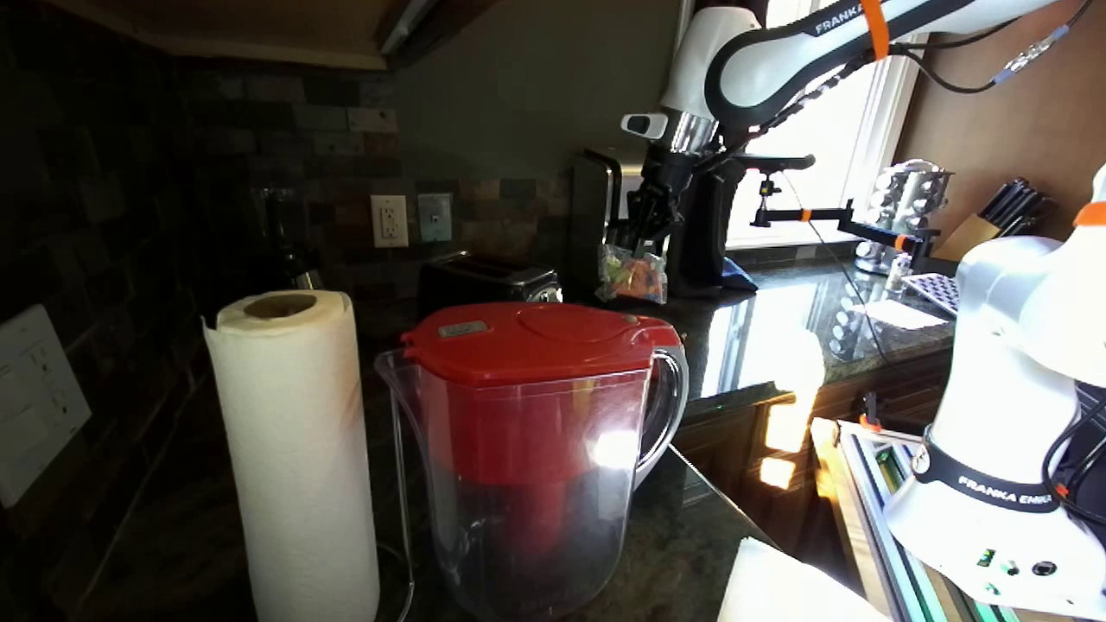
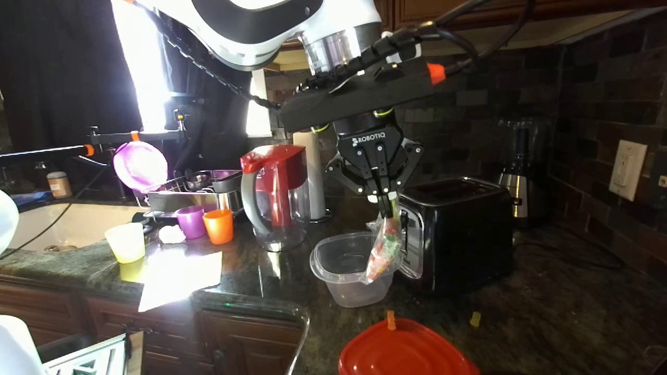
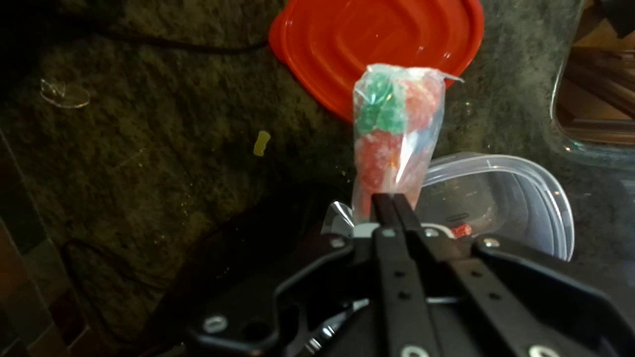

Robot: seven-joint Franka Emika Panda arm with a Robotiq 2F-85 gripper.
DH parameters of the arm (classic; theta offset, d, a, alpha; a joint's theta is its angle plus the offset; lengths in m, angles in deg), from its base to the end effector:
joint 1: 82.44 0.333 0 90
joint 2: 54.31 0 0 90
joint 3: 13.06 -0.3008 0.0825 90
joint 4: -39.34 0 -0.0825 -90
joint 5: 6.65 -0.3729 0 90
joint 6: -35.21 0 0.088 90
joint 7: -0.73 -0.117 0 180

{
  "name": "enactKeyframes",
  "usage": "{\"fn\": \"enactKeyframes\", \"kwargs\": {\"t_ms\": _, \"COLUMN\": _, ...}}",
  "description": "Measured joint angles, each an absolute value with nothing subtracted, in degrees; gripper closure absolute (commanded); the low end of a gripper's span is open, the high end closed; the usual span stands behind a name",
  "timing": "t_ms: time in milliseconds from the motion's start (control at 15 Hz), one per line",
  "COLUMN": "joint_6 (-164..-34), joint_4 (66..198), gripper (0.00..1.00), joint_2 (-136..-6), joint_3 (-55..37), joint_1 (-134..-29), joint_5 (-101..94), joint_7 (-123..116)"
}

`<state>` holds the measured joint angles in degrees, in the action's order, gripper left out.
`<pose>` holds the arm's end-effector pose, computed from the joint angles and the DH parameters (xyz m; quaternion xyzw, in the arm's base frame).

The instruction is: Pour a sweet from the bag into the container

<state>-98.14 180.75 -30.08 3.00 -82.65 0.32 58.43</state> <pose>0.4211 -0.1290 0.4490 0.9121 0.3872 0.1128 0.0743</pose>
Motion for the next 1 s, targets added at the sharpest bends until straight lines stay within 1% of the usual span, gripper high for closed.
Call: {"fn": "enactKeyframes", "kwargs": {"t_ms": 1000, "joint_6": -102.09, "joint_4": 179.78, "gripper": 1.00, "joint_2": -44.17, "joint_3": 8.49, "joint_1": -87.22, "joint_5": -16.46, "joint_7": 64.37}}
